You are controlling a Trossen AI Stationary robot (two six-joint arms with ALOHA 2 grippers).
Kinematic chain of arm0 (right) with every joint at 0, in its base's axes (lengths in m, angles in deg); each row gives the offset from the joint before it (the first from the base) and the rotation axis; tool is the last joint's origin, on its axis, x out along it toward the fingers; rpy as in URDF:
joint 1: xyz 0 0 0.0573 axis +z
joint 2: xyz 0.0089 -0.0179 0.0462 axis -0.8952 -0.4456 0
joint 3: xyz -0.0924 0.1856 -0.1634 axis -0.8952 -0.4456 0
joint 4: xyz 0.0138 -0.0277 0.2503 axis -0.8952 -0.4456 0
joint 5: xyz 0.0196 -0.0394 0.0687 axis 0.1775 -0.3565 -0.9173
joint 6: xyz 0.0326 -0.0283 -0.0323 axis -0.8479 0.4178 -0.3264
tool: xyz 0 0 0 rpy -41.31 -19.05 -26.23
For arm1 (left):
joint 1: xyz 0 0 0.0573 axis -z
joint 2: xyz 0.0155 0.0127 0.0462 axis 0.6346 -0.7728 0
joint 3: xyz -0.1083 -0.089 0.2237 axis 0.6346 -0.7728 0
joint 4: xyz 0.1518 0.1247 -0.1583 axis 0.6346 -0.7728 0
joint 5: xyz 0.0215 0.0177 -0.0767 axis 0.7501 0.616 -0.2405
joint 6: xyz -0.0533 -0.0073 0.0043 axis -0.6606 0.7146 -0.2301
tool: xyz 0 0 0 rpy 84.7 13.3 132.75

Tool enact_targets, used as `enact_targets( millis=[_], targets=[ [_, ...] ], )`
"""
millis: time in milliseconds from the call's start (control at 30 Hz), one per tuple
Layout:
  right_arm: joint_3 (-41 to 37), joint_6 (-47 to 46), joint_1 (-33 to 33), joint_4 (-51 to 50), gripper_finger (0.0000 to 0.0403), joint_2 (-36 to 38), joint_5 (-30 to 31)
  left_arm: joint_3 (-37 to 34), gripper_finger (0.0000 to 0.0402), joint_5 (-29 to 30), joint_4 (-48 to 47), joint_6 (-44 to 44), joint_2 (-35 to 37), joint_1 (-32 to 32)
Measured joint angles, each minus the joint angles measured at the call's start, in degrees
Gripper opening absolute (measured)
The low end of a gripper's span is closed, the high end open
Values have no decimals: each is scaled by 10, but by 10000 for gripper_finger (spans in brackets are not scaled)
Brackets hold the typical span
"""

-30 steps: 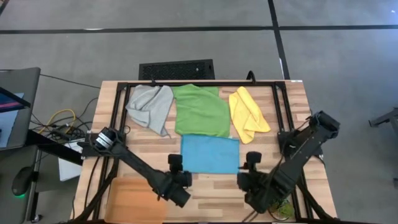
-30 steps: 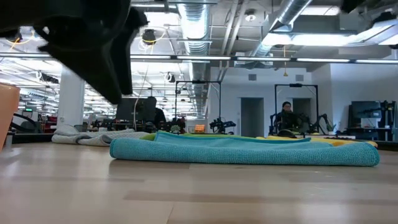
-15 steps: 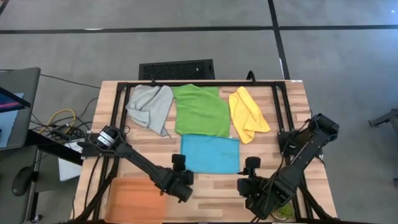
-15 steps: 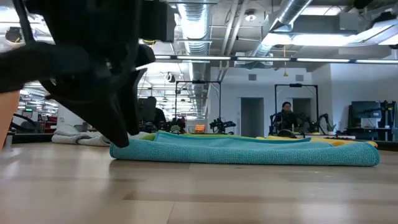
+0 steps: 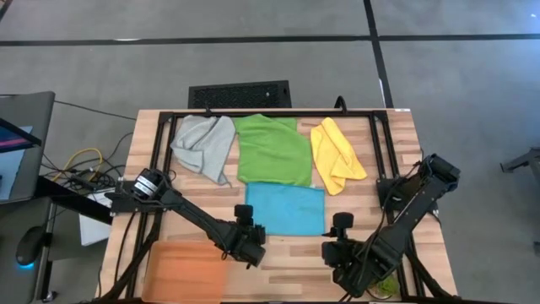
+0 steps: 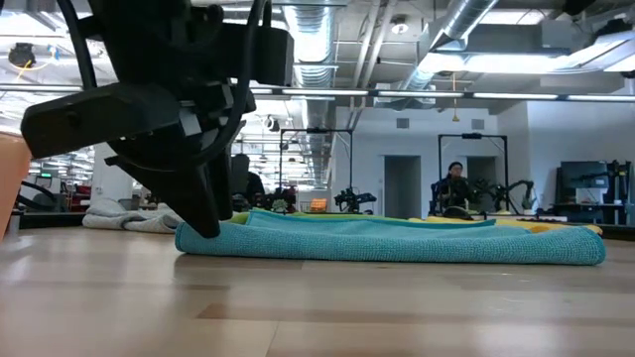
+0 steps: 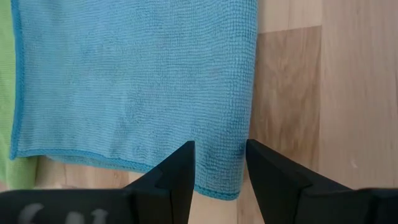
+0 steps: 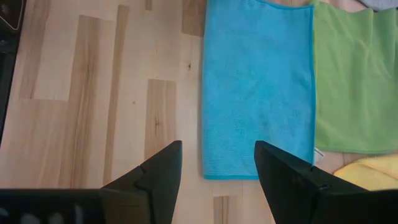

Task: Fold microfiber towels
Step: Fold the blue microfiber towel

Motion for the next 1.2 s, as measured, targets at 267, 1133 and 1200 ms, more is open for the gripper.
enact_targets(
  millis=[267,1133,1200],
  targets=[
    [0,0,0,0,225,0,0,0,137,4,0,-20,0,0],
    [0,0,0,2,225,0,0,-48,11,-20,31,-42,1,-7],
    [0,0,0,2,225,0,0,-48,9,-21,29,-49,1,-7]
  ],
)
